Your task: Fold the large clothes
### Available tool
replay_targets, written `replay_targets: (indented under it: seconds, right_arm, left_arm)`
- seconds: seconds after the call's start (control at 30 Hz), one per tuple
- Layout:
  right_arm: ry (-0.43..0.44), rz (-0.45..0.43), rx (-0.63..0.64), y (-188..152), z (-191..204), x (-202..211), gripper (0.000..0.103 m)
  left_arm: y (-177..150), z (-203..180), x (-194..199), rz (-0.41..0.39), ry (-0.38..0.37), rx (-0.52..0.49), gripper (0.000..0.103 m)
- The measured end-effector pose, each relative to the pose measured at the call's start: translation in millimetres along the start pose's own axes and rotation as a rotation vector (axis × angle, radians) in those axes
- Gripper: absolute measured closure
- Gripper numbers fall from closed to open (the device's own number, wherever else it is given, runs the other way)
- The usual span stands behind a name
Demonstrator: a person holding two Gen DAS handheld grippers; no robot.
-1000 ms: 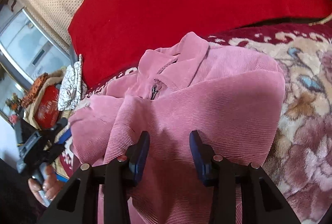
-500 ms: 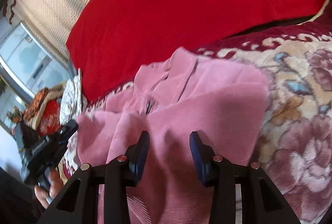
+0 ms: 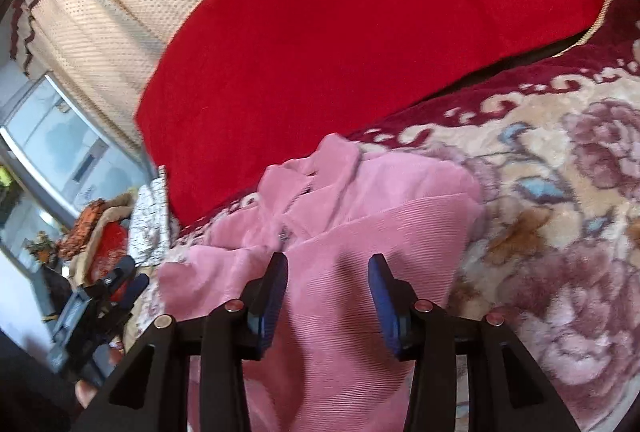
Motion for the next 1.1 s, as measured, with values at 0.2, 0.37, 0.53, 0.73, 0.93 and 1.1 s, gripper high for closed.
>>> replay_targets:
  seconds: [0.2, 0.37, 0.53, 0.73, 0.93, 1.1]
  right_arm:
    - [0.008, 0.029, 0.102, -16, 29, -15, 0.055]
    - [-0.041, 0.115, 0.133, -36, 29, -38, 0.055]
    - [-0.043, 0.136, 0.13, -40, 25, -45, 0.054]
    - [-0.04, 0.127, 0.119, -39, 22, -39, 0.054]
    - [-0.041, 0.031, 0.094, -18, 15, -13, 0.054]
    - [-0.034, -0.051, 0.06, -1, 1, 13, 0.054]
  left_arm:
    - [-2, 50, -8, 0.058, 0.081, 0.127, 0.031]
    - [-14, 27, -28, 0.141, 0.051, 0.061, 0.032]
    - [-22, 6, -47, 0.183, 0.027, 0.008, 0.062]
    - [-40, -4, -71, 0.261, 0.092, -0.093, 0.098]
    - [-32, -53, -54, 0.167, -0.012, -0.173, 0.1]
    - [-46, -129, -42, 0.137, -0.192, -0.266, 0.1]
Point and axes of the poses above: each gripper's, at about its wrist camera, not at the fingertips, and x roughly against the way its jaws point, z to its left, y to its top, the point moved 9 cm from there along -x, roughly the way its jaws point, and after that the axes turned 3 degrees about x, right-handed, at the moved point
